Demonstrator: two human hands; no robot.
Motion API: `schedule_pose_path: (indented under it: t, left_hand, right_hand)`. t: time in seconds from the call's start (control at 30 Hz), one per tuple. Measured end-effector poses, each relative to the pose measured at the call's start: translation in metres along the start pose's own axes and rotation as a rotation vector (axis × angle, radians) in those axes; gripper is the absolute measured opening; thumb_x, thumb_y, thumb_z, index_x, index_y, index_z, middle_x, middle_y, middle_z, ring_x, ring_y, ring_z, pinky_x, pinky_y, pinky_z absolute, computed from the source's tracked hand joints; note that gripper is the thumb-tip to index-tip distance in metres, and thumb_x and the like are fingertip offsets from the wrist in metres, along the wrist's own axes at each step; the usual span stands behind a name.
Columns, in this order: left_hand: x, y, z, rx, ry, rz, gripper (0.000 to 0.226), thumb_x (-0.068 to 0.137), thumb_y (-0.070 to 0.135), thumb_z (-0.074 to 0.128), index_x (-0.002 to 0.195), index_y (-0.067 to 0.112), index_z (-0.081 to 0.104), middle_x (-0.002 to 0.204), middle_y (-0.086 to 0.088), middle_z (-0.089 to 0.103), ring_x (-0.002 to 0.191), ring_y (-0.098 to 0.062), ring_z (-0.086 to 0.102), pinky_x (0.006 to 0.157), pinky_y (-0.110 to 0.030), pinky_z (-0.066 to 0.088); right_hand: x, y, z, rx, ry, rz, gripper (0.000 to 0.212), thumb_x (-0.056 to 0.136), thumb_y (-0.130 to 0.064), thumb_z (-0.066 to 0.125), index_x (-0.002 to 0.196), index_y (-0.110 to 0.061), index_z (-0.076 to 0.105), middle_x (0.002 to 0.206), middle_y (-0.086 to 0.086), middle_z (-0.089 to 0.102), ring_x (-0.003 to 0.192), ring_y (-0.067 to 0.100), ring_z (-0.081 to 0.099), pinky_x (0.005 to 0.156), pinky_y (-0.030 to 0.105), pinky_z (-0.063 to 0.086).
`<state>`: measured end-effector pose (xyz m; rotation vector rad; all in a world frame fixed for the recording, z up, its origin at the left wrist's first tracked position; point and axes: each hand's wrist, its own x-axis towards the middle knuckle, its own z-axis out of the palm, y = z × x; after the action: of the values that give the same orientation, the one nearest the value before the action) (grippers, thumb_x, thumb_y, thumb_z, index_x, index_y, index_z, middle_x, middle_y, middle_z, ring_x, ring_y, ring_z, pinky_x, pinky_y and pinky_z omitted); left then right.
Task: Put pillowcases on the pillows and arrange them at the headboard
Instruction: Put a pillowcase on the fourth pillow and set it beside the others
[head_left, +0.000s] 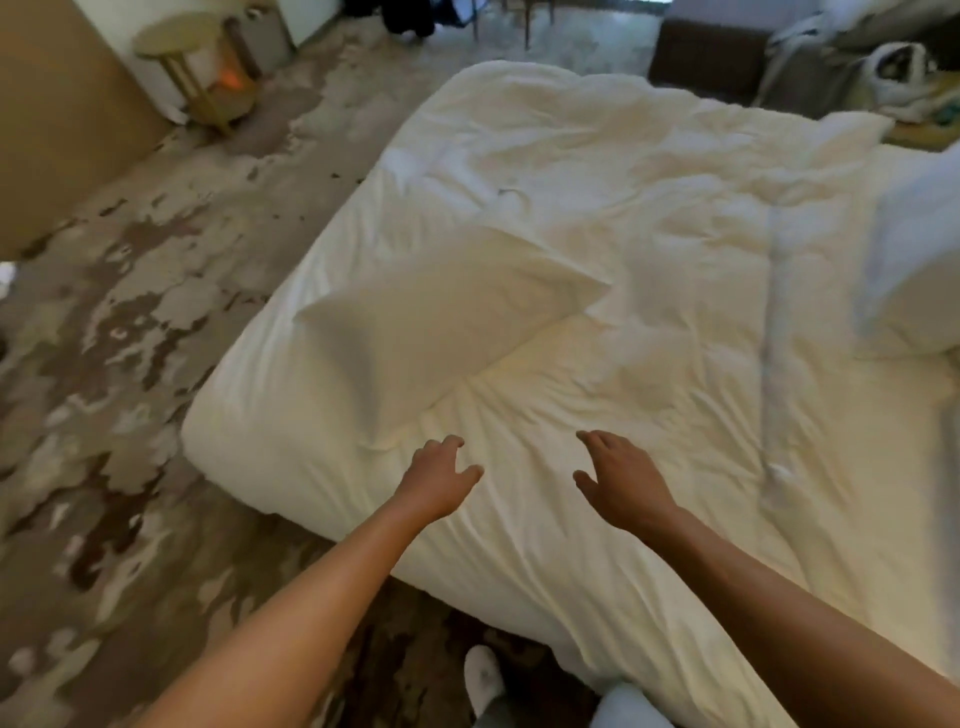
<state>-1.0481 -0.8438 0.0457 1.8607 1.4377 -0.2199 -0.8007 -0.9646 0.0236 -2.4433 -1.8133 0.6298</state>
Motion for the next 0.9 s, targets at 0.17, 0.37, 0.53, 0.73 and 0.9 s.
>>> schedule_pose_path:
  t: [0.17, 0.37, 0.53, 0.73, 0.9]
  left_hand:
    - [0.02, -0.073, -0.061, -0.057, 0.057, -0.096, 0.063, 0.097, 0.051, 0.054, 0.151, 0.022, 0.037, 0.151, -0.008, 0.04, 0.137, -0.025, 0.04, 0.105, -0.041, 0.043]
    - [0.069, -0.102, -0.122, -0.041, 0.101, -0.145, 0.062, 0.097, 0.049, 0.054, 0.15, 0.02, 0.039, 0.15, -0.01, 0.042, 0.137, -0.027, 0.041, 0.107, -0.042, 0.043]
    - [0.123, -0.103, -0.168, -0.021, 0.131, -0.183, 0.061, 0.097, 0.046, 0.054, 0.149, 0.018, 0.04, 0.148, -0.01, 0.043, 0.136, -0.028, 0.041, 0.106, -0.043, 0.044]
    - [0.209, -0.11, -0.208, -0.019, 0.101, -0.174, 0.059, 0.097, 0.044, 0.055, 0.147, 0.018, 0.042, 0.148, -0.011, 0.044, 0.137, -0.029, 0.04, 0.106, -0.042, 0.044]
    - [0.3, -0.129, -0.24, -0.052, 0.08, -0.14, 0.061, 0.094, 0.045, 0.059, 0.146, 0.02, 0.042, 0.145, -0.011, 0.044, 0.134, -0.029, 0.042, 0.104, -0.042, 0.045]
  right_hand:
    - [0.072, -0.082, 0.002, -0.018, -0.04, -0.117, 0.063, 0.099, -0.043, 0.057, 0.156, -0.021, 0.041, 0.156, 0.003, 0.05, 0.143, 0.026, 0.046, 0.113, 0.039, 0.041]
    - [0.174, -0.13, -0.009, -0.032, -0.04, -0.185, 0.064, 0.098, -0.044, 0.056, 0.155, -0.02, 0.04, 0.155, 0.005, 0.051, 0.143, 0.029, 0.047, 0.112, 0.042, 0.043]
    - [0.26, -0.16, -0.019, 0.009, -0.064, -0.213, 0.064, 0.098, -0.043, 0.057, 0.155, -0.019, 0.04, 0.155, 0.007, 0.051, 0.143, 0.031, 0.047, 0.111, 0.044, 0.045]
    - [0.352, -0.19, -0.02, 0.004, -0.105, -0.21, 0.065, 0.099, -0.041, 0.057, 0.156, -0.018, 0.039, 0.156, 0.008, 0.049, 0.143, 0.032, 0.045, 0.111, 0.044, 0.044]
    - [0.432, -0.209, -0.008, -0.022, -0.137, -0.151, 0.072, 0.098, -0.045, 0.058, 0.159, -0.019, 0.031, 0.162, 0.011, 0.04, 0.146, 0.034, 0.042, 0.111, 0.046, 0.045]
